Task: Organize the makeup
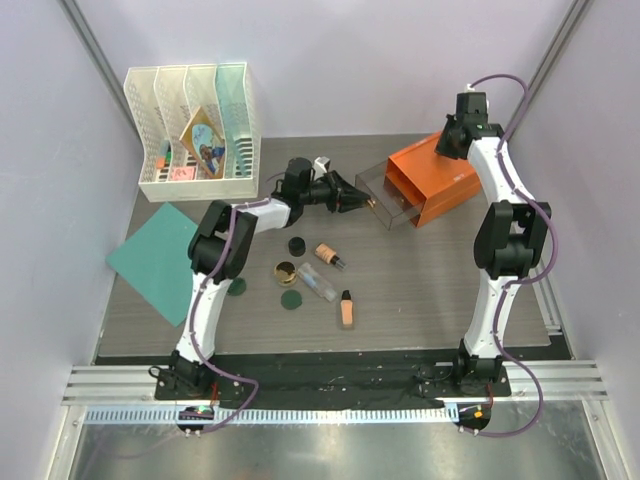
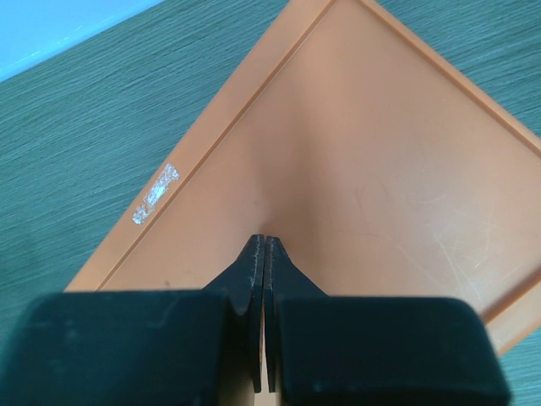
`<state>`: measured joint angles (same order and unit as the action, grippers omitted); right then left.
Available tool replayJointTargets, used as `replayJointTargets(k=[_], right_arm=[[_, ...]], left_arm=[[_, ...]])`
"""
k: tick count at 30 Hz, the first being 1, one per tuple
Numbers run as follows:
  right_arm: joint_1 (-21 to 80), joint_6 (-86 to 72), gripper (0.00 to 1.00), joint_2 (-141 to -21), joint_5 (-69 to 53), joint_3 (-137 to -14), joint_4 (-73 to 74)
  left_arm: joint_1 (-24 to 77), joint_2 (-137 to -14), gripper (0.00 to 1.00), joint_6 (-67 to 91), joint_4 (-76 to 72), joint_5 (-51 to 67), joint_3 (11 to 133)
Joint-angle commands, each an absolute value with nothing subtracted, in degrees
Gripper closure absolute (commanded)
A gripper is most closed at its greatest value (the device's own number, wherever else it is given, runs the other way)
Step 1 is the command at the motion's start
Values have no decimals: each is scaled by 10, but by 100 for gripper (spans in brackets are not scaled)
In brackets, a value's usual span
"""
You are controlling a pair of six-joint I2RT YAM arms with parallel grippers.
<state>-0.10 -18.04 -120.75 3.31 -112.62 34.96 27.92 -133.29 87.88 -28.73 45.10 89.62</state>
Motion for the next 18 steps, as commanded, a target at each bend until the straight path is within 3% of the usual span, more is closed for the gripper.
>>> replayJointTargets(k=[1,5,8,11,12,15,18], right_arm=[[7,-171,99,-1255,7,-1082,442],[7,-173,99,-1257,8,-1078,442],[7,-174,99,-1256,8,-1076,442],[7,-174,99,-1257,8,-1073,441],[7,-174,99,-1258,8,-1073,441],[6,-172,99,-1258,8,-1072,441],[7,-170,99,-1255,7,-1073,442]], left_arm=[[272,-1262,100,798,-186,477,862],[272,-1246,100,748,-136,475,853],[272,-1250,93,727,-107,475,869],[272,-1254,62,710,-94,480,885],[272,-1252,38,694,-92,480,885],[272,-1230,12,642,-70,466,890],[267,-1198,2,611,-46,458,887]])
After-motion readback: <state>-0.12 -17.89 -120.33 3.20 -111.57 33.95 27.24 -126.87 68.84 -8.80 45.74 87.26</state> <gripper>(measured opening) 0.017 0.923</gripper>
